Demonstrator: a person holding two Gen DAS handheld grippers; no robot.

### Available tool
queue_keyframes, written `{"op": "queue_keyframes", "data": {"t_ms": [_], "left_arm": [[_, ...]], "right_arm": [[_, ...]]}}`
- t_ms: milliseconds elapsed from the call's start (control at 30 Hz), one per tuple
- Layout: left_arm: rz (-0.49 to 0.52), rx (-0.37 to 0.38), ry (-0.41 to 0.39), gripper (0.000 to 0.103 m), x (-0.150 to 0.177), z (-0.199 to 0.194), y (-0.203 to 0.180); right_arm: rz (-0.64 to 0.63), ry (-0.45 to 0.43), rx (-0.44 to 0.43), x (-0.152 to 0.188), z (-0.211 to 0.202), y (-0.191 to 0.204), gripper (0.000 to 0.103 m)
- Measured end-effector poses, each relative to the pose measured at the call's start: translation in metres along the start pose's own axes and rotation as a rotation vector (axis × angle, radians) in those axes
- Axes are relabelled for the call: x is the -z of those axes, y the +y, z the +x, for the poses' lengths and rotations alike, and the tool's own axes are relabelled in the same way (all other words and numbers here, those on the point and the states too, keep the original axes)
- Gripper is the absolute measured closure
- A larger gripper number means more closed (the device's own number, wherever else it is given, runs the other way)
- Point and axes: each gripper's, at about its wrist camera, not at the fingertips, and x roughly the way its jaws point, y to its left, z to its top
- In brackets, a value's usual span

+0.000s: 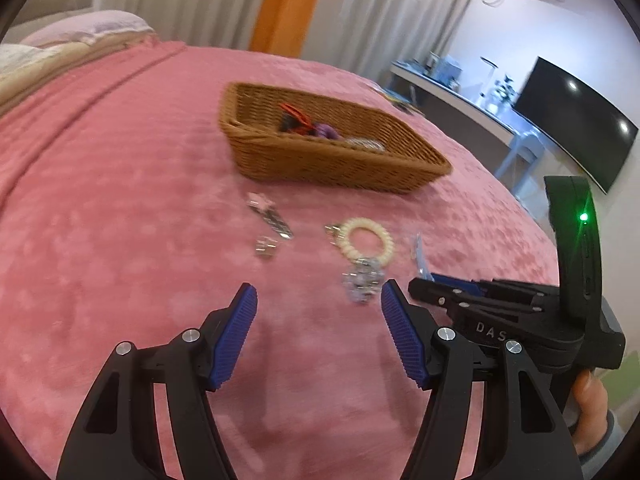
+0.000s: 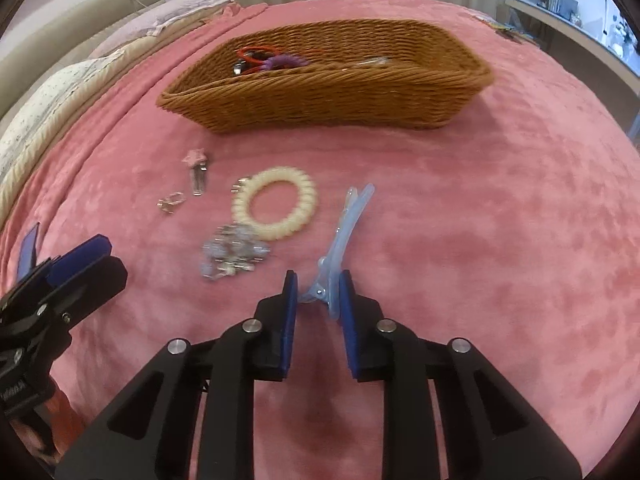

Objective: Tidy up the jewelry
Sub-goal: 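Grasp the silver charm cluster with the left tool while the right tool grasps the blue claw clip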

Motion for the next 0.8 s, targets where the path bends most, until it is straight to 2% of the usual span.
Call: {"op": "queue_keyframes", "data": {"t_ms": [67,200,367,500,567,800], "left_arm": [[0.012,0.016,0.029,0.042,-0.002,0.011,-0.007],[0.033,-0.001,0.083,0.044,-0.005,0.032,-0.018],[0.047,-0.002,0.119,0.047,-0.011,0.053,-0.029],[0.075,-0.019,0.135,0.048,-0.011,0.063,-0.036],[0.088,-0.022,0.132,0.048,-0.01,0.064,-0.037],[0.07,0.013,0.118,0.051,-0.009,0.064,-0.029]], "right_arm": [[-0.023,0.001,0.007,0.0,-0.002,-0.007,0.085],[-0.084,-0.002,0.017,0.003,-0.005,-0.014,0.085],[-0.131,-0.006,-0.02,0.007,-0.009,-0.02,0.084],[-0.096,-0.008,-0.077,0.01,-0.013,-0.026,0.083],[-0.073,-0.012,-0.09,0.009,-0.014,-0.027,0.076],[-0.019,-0.025,-0.059,0.001,-0.002,-0.023,0.076]]}}
